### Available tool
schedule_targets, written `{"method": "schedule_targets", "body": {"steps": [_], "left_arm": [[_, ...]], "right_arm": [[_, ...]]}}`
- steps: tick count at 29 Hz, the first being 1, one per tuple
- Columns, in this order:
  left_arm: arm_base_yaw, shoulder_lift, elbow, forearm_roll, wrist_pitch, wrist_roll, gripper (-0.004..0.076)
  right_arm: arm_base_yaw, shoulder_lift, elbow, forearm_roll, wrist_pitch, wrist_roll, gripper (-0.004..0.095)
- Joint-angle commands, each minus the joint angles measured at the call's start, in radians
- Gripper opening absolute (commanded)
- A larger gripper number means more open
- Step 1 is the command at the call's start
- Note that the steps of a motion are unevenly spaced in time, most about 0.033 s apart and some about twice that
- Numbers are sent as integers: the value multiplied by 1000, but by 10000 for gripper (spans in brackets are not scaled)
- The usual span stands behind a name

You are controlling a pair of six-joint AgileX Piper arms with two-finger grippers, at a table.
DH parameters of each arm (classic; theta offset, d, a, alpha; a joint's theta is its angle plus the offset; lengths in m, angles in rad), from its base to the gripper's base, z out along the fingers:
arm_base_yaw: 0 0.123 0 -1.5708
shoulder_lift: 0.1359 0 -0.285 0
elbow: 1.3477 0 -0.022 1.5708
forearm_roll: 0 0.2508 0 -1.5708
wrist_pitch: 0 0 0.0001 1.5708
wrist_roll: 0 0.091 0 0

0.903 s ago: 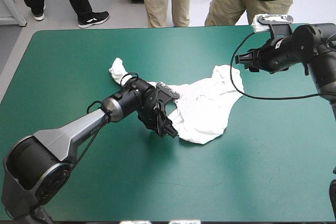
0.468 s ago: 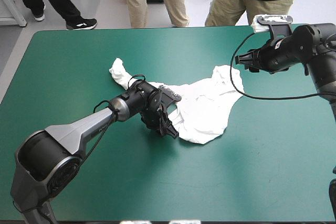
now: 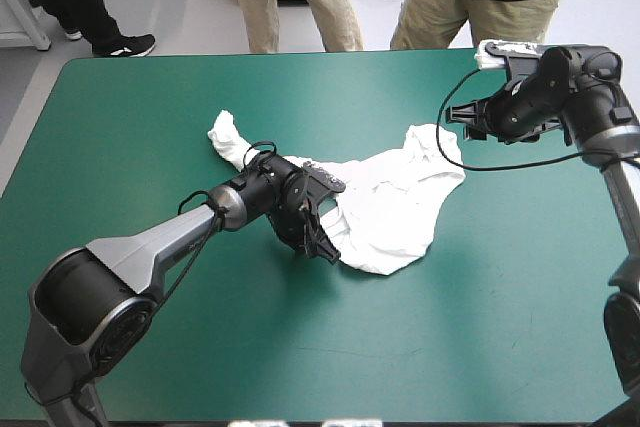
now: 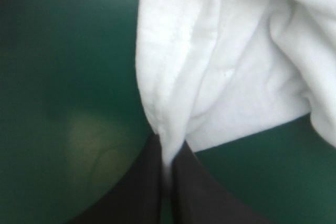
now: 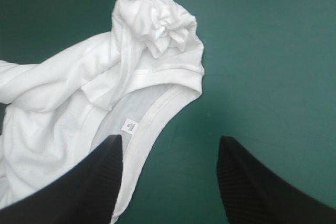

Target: Fold the cloth

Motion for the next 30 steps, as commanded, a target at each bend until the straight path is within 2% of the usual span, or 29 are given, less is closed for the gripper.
{"method": "schedule_targets", "body": {"steps": [1,18,27,28,30], "left_arm": [[-7,-17,-6,-38,18,-5,-7],[-7,-17,-6,-70,5,-5,-7],[-7,-17,-6,-70,5,-9,-7],[-7,-17,-6,-70,5,-9,-7],[-7,-17,-6,-70,4,-22,-7]], "right_arm": [[-36,32,-22,13,-37,-3,517],[-42,290,-35,71,-178,-51,513],[-41,390,-68,156,-174,-77,513],[-41,394,-68,158,-172,-77,505],[-41,408,-68,161,-153,-84,402]]}}
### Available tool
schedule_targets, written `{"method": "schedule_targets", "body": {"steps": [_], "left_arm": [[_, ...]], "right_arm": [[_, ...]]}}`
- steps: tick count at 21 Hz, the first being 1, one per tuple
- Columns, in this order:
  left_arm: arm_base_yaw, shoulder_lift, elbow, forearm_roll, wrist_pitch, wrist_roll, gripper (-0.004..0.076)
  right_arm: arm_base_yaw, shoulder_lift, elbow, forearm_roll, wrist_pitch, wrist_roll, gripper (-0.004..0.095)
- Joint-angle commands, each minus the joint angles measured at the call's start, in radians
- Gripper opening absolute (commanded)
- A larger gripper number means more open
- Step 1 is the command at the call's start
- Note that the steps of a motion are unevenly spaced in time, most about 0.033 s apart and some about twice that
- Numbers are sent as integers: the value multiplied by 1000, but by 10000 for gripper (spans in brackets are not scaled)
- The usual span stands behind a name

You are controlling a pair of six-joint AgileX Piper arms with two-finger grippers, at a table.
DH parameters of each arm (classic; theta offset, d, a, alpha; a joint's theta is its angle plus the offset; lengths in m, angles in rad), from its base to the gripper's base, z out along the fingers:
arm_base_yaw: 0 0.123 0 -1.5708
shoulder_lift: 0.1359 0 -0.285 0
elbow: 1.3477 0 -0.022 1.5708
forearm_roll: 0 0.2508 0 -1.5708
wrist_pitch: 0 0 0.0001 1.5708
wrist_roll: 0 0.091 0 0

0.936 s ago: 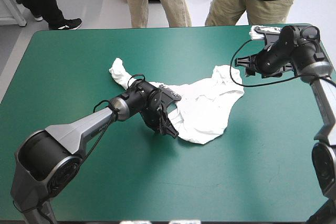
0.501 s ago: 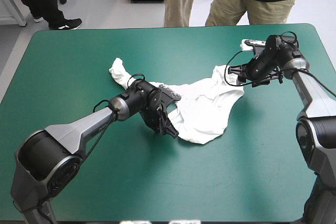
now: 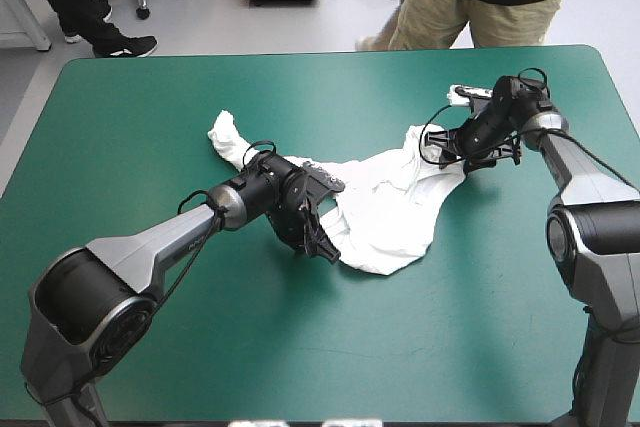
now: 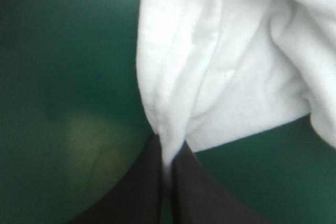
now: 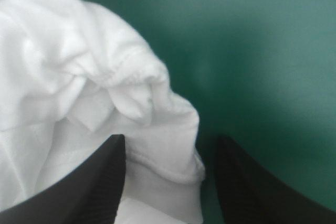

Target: Fold the cloth

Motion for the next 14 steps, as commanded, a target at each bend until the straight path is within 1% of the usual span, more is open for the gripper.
{"method": "schedule_targets", "body": {"steps": [1,2,3,5,7,10,14], "left_arm": [[-9,-18,-5,-63,2,-20,-7],[-9,-18,-5,-63,0,-20,-7],[-9,-18,-11,-61,-3,-29,-7],[1,-26,-45,-42,15,-71,-7],[29,-63,-98,-40,29,-76,-7],[98,-149,-194,-35,71,-74,-7],[178,-250,-278,-10,99,-78,-7]], "right_arm": [[-5,-31,-23,36,28,-30,250],[-5,-31,-23,36,36,-40,176],[-5,-34,-23,41,54,-54,-17],[-5,-54,-24,48,77,-61,-18],[-5,-103,-24,54,79,-65,-17],[-5,-232,-24,55,94,-79,-17],[-5,-372,-24,80,96,-100,-17]]}}
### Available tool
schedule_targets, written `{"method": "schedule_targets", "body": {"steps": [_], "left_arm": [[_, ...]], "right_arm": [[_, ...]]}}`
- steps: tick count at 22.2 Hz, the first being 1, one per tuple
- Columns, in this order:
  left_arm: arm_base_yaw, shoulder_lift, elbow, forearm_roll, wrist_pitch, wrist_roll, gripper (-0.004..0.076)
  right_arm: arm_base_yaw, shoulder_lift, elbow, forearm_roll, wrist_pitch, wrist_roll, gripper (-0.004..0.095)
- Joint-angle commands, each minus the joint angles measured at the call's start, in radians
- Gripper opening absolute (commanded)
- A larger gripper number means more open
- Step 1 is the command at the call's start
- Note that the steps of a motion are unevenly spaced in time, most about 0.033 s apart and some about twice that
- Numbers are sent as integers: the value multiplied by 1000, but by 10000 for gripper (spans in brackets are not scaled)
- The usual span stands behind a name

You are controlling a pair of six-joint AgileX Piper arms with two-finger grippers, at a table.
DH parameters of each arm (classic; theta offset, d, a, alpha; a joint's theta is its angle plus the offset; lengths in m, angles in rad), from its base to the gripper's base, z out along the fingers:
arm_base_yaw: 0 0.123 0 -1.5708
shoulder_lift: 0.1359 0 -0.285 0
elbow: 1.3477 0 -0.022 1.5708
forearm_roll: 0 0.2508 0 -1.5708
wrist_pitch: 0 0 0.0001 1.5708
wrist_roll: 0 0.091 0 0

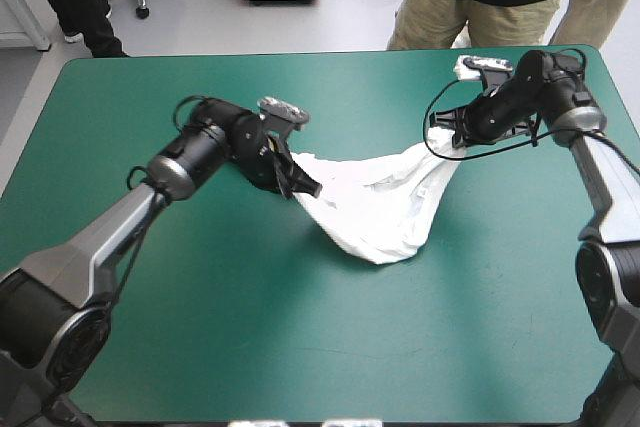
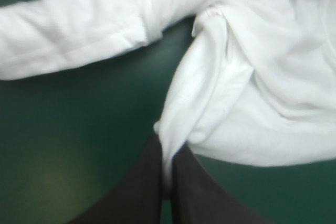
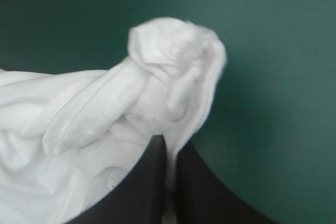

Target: Fold the cloth

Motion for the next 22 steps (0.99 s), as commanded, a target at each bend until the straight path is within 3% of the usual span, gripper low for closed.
{"method": "schedule_targets", "body": {"steps": [1,11,19,22], "left_arm": [[72,-162,-107,10,16,-14,-8],[161,-386,-381,50,14,29,-7],[161,-423,-852,62,-109,57,-9],[161,-438,-940,31,-180,57,-9]], "right_arm": [[-5,-189,-26,38,-8,-23,-17],[-5,-460,-128,207,-22,-125,-17],[-5,-495,-668,218,-27,-125,-17],[-5,-495,-803,218,-47,-135,-16]]}}
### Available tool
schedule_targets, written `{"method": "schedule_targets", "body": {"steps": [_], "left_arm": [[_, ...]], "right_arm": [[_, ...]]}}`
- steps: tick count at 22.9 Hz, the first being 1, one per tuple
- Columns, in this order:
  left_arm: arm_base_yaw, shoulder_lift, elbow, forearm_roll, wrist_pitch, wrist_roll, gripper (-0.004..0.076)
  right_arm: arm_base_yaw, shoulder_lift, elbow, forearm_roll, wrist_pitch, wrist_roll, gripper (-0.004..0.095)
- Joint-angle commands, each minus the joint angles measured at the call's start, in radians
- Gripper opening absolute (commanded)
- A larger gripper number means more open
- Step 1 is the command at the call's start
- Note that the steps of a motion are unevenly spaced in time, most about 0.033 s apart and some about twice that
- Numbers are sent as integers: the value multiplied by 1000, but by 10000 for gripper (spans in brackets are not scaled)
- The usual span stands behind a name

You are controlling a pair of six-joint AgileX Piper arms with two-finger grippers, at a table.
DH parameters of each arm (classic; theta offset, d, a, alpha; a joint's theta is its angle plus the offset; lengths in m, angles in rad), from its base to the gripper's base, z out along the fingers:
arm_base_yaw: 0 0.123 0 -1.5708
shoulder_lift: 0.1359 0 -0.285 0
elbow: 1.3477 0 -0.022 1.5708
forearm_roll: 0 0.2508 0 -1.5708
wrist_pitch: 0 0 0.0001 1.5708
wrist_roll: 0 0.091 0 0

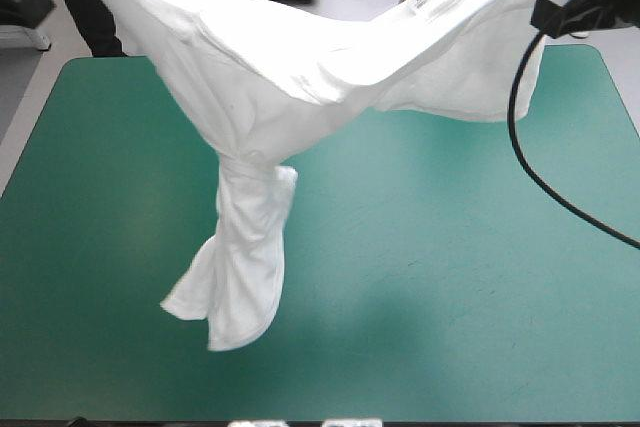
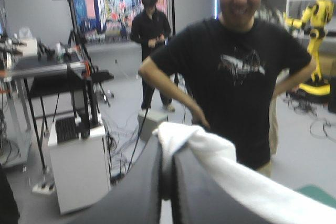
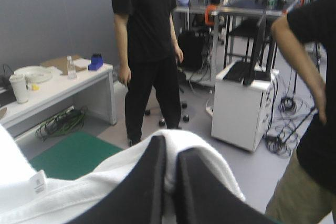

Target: Fold the cloth

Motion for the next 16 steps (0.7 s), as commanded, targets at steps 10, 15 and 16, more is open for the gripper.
{"method": "schedule_targets", "body": {"steps": [10,15,16], "left_arm": [[2,-152,-109,-55,-296,38,-9],[2,-157,-105,-58,-238,38,-9],[2,-155,-103,-49,-210,38,-9]], "right_arm": [[-5,-40,-321,5,-189,-42,-16],[-5,-50,-319,-2,-166,-42,-16],[-5,-48,-315,-8,-153,-37,-16]]}}
